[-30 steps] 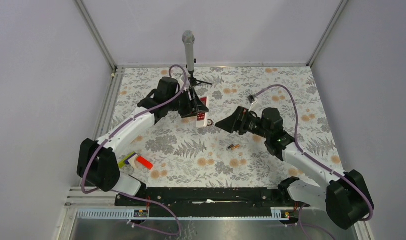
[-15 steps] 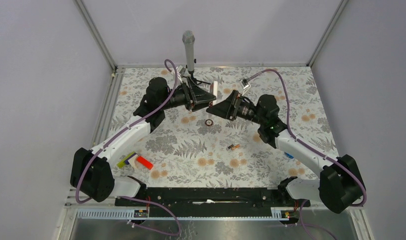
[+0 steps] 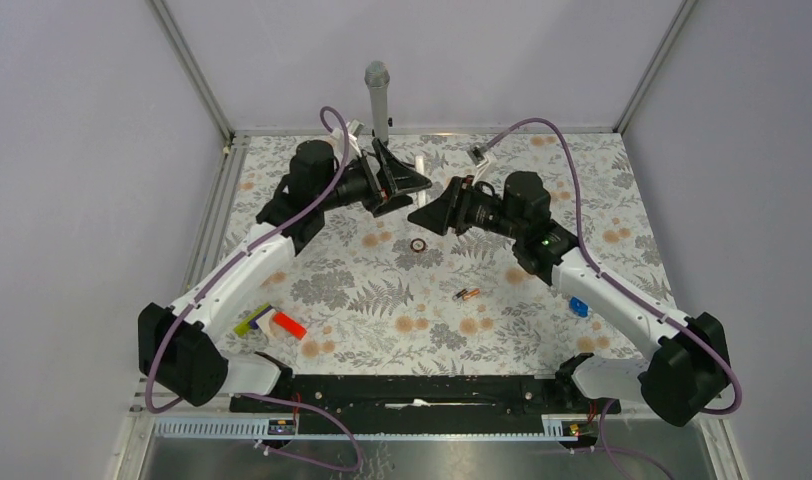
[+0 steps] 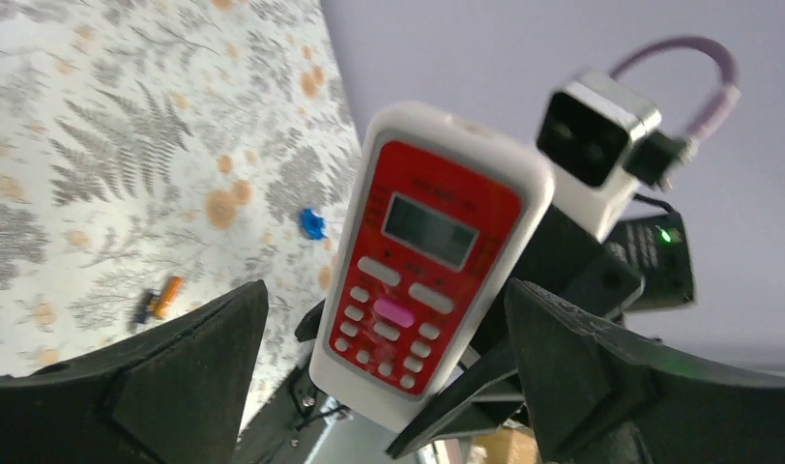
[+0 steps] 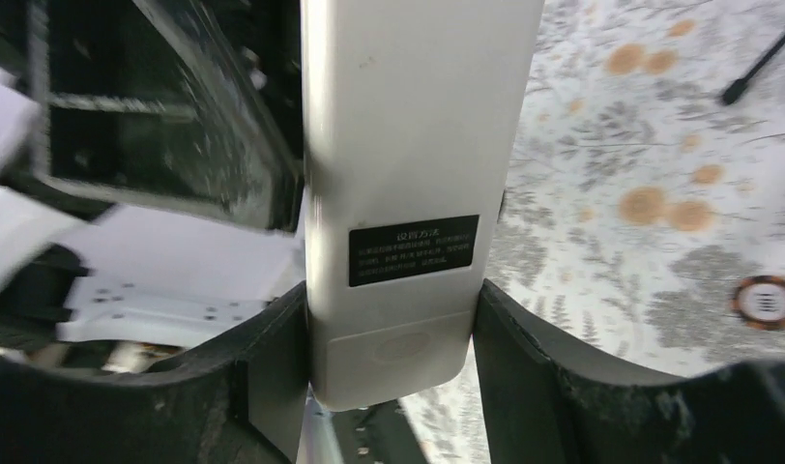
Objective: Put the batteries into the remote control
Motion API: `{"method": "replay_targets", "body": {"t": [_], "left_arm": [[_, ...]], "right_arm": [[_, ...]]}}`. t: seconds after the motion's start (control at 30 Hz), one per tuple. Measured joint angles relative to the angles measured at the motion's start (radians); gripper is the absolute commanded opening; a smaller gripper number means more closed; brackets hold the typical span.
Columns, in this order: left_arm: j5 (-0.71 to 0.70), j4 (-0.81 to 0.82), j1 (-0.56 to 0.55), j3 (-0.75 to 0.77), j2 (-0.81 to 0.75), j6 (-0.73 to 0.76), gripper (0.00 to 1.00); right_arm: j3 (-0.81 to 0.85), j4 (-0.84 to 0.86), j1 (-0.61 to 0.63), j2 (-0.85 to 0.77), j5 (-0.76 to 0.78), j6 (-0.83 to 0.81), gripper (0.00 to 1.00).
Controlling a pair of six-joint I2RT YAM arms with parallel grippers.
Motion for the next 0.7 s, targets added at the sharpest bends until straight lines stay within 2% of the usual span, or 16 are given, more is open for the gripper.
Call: {"method": "replay_targets", "body": {"t": [0.07,0.13,0.3,0.57,0.7], "left_arm": [[-0.056,-0.126,0.001,0.076,0.005,0.059,0.97],[-0.087,-0.187,0.001,0.126,0.013,0.090,0.95],[-0.140,-0.298,0.001,0.187,0.058,0.118,0.74],[-0.232,-0.435,-0.027,0.208,0.134,0.140,0.49],[-0.256,-0.455,-0.043,0.213,0.151,0.145,0.43]], "right_arm": [[0.048,-0.110,0.028,0.000,0.072,-0.133,0.33],[0.071,-0.176,0.049,0.000,0.124,-0.228,0.33],[0.096,-0.315,0.091,0.010,0.263,-0.426,0.33],[0.127,-0.440,0.131,0.071,0.406,-0.583,0.33],[0.133,-0.447,0.150,0.095,0.429,-0.617,0.33]]}}
